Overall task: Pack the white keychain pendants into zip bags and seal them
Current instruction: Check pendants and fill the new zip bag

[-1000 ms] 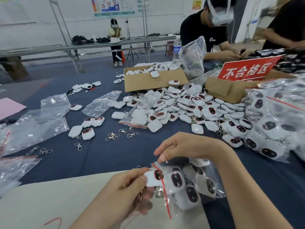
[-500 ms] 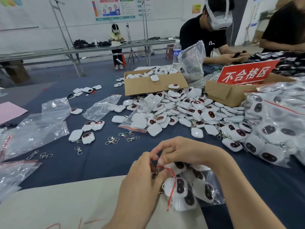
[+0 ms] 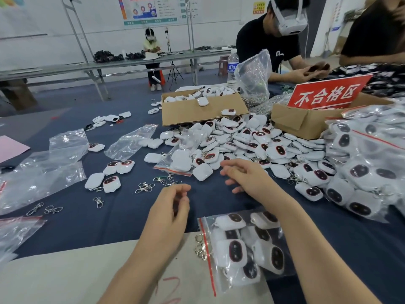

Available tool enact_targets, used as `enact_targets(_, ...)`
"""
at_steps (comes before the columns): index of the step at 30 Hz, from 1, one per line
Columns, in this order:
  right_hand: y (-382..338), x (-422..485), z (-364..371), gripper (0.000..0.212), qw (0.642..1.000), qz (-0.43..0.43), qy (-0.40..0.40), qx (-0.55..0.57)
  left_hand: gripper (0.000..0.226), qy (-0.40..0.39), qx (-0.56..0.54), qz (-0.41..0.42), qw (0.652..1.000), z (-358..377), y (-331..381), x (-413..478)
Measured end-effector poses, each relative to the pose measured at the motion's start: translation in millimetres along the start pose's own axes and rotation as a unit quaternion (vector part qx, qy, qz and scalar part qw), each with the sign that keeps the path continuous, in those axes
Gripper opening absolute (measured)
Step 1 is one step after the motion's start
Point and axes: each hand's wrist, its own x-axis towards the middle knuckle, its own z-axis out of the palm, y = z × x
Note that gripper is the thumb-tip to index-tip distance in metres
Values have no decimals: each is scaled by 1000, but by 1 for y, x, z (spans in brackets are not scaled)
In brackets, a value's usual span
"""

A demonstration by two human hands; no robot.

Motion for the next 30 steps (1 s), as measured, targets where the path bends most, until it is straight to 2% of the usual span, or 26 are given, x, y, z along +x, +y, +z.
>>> enact_targets(3, 5, 6, -1, 14, 999, 17, 26, 37, 22, -10, 59, 11, 998, 12, -4, 26)
enact_targets(5, 6, 9, -1, 16, 998, 23, 32, 49, 31, -15, 95, -8, 995, 22, -3, 44)
enact_targets(9, 7, 10, -3, 17, 998, 28, 28, 57, 52, -25, 260, 2, 965, 39, -2, 65)
enact_targets(13, 8, 9, -2, 16, 999, 0, 16, 45, 48, -18, 295, 28, 955, 41, -7, 68)
enact_targets(15, 8, 8, 0, 20, 999, -35, 2, 26, 45, -21, 265, 50, 963, 40, -7, 67)
enact_targets(18, 5, 5, 4, 28, 995, -89, -27, -26, 39, -46, 107, 60, 991, 39, -4, 66)
enact_targets(21, 3, 4, 8, 15, 993, -106, -34, -42, 35, -51, -27, 41, 997, 39, 0, 66)
enact_targets(24, 0, 5, 4, 8, 996, -89, -21, 18, 23, -55, -119, 22, 991, 41, 4, 68)
enact_targets(26, -1, 4, 1, 7, 997, -70, -24, 34, 11, -72, -165, 12, 984, 44, 8, 68)
enact_targets(30, 4, 1, 2, 12, 995, -61, -44, -63, 19, -81, -182, 20, 980, 46, 6, 70)
